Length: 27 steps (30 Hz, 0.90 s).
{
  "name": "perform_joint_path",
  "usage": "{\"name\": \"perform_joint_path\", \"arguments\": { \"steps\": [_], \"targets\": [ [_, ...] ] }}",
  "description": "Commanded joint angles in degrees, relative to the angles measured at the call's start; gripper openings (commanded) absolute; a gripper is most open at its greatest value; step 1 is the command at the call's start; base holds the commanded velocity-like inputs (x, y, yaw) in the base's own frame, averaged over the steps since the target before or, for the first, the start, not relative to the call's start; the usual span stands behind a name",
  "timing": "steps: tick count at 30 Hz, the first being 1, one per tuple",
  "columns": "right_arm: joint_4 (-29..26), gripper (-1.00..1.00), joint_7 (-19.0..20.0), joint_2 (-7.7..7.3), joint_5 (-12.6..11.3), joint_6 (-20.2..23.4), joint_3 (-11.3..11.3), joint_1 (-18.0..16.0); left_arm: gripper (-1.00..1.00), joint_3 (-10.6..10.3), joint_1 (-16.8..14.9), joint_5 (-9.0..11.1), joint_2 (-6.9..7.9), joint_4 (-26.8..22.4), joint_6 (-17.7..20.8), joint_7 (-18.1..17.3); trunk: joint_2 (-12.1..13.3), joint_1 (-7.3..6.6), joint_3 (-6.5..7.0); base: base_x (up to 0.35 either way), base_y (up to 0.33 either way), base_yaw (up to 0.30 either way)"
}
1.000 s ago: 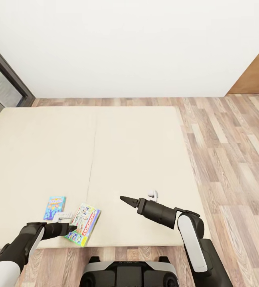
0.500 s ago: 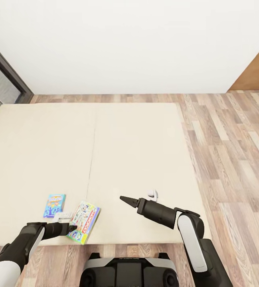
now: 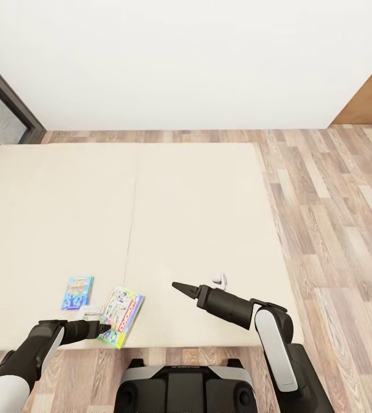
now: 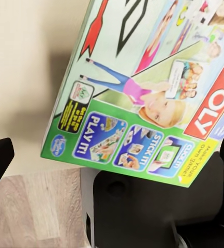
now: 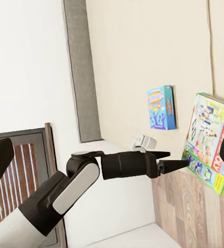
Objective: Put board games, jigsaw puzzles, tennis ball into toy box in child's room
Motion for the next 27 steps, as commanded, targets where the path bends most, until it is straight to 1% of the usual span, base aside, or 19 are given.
{"name": "perform_joint_path", "arguments": {
  "steps": [1,20,27],
  "targets": [
    [-0.03,1.0,0.38,0.02,0.34,0.21,-0.07,-0.03,1.0,0.25,-0.02,-0.52,-0.04,-0.08,0.25,-0.52,-0.09,0.03,-0.16,0.0,0.0,0.0],
    [-0.03,1.0,0.27,0.06,0.34,0.05,-0.08,-0.03,1.0,0.26,-0.02,-0.46,0.0,-0.08,0.25,-0.6,-0.09,0.03,-1.94,0.0,0.0,0.0],
    [-0.03,1.0,0.1,0.07,0.34,-0.02,-0.09,-0.03,1.0,0.3,-0.02,-0.43,-0.02,-0.08,0.22,-0.61,-0.09,0.03,-2.26,0.0,0.0,0.0]
  ]
}}
